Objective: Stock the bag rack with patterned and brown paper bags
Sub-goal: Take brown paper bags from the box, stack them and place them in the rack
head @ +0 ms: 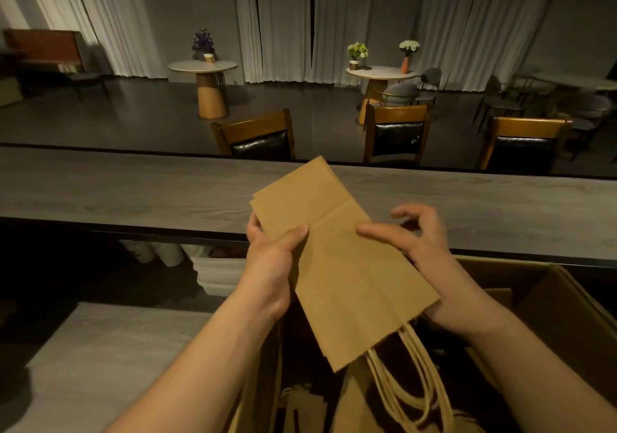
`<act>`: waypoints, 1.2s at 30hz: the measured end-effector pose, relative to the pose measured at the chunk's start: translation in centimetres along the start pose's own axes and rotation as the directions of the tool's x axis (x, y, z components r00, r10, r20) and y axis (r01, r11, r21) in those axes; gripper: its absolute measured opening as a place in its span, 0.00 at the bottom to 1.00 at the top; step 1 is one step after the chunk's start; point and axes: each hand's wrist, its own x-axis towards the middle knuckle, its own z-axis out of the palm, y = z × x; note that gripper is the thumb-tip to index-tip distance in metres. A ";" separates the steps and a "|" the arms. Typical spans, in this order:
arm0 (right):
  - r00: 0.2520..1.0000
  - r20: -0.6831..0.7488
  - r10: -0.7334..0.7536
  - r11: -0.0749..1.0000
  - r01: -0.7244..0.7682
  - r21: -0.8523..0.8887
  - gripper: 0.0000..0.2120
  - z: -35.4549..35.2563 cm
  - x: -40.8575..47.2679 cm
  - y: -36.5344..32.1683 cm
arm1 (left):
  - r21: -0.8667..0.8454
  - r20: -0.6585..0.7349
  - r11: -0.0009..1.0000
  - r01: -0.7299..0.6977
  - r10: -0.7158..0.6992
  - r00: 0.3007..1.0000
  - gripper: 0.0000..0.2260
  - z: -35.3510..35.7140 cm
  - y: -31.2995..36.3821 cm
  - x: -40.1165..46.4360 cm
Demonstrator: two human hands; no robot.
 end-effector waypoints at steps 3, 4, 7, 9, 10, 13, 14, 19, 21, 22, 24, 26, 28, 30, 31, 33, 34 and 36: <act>0.967 -0.009 -0.253 0.925 0.239 -0.296 0.21 0.4 0.2 -0.6 | 0.218 0.157 0.975 -0.033 -0.002 0.988 0.43 0.2 -0.2 0.0; 0.951 0.041 -0.306 0.896 0.302 -0.325 0.14 0.5 0.0 -0.3 | 0.308 0.194 0.950 -0.052 -0.009 0.981 0.45 0.3 -0.3 0.1; 0.942 0.067 -0.330 0.913 0.337 -0.230 0.07 0.2 -0.8 0.1 | 0.511 0.274 0.857 -0.064 -0.091 0.958 0.35 0.6 -0.5 -0.2; 0.940 -0.001 -0.342 0.922 0.336 -0.195 0.08 0.3 -0.9 -0.2 | 0.379 0.275 0.924 -0.044 -0.067 0.959 0.12 0.6 -1.1 -0.1; 0.931 -0.050 -0.361 0.917 0.345 -0.202 0.08 0.3 -0.8 -0.3 | 0.281 0.281 0.959 -0.033 -0.049 0.958 0.05 0.6 -0.9 -0.5; 0.938 -0.286 -0.198 0.977 0.213 0.021 0.14 -0.2 -1.0 -1.2 | 0.251 0.330 0.967 -0.054 -0.033 0.943 0.24 0.6 -0.9 -1.3; 0.925 -0.337 -0.174 0.981 0.194 0.028 0.15 -0.2 -1.0 -1.6 | 0.266 0.332 0.959 -0.098 0.004 0.943 0.27 0.9 -0.8 -1.5; 0.893 -0.407 -0.191 0.980 0.194 -0.036 0.16 0.3 -1.2 -2.7 | 0.267 0.473 0.910 -0.317 0.163 0.866 0.19 0.7 -1.6 -2.4; 0.876 -0.435 -0.210 0.972 0.233 0.000 0.15 0.7 -1.3 -3.0 | 0.252 0.533 0.886 -0.389 0.208 0.820 0.20 0.6 -1.8 -2.8; 0.870 -0.448 -0.209 0.969 0.245 0.025 0.14 0.8 -1.5 -3.2 | 0.240 0.534 0.891 -0.385 0.210 0.819 0.20 0.4 -1.7 -3.0; 0.880 -0.442 -0.175 0.976 0.215 0.042 0.14 1.1 -1.5 -3.5 | 0.244 0.513 0.895 -0.375 0.209 0.832 0.22 0.3 -1.6 -3.1; 0.922 -0.381 -0.070 0.996 0.087 0.028 0.16 1.1 -1.2 -3.4 | 0.272 0.467 0.879 -0.392 0.236 0.852 0.21 0.3 -1.5 -3.0; 0.954 -0.287 0.086 0.996 -0.082 0.023 0.14 0.8 -0.6 -2.6 | 0.310 0.412 0.842 -0.443 0.301 0.860 0.17 0.5 -1.4 -2.5; 0.950 -0.246 0.191 0.976 -0.211 -0.060 0.10 0.5 -0.1 -1.5 | 0.311 0.353 0.829 -0.465 0.354 0.866 0.16 0.5 -1.5 -2.0; 0.943 -0.246 0.222 0.961 -0.255 -0.111 0.10 0.5 0.0 -0.7 | 0.299 0.319 0.834 -0.464 0.371 0.872 0.17 0.5 -1.6 -1.6; 0.927 -0.243 0.286 0.932 -0.328 -0.154 0.10 0.9 0.1 1.2 | 0.289 0.255 0.833 -0.471 0.408 0.877 0.18 0.5 -1.9 -1.2; 0.918 -0.220 0.330 0.915 -0.368 -0.165 0.10 1.4 0.1 2.3 | 0.302 0.233 0.824 -0.479 0.423 0.876 0.18 0.5 -2.0 -1.1; 0.887 -0.134 0.442 0.854 -0.462 -0.241 0.08 3.0 -0.1 4.0 | 0.350 0.219 0.790 -0.503 0.454 0.864 0.17 0.7 -1.9 -1.2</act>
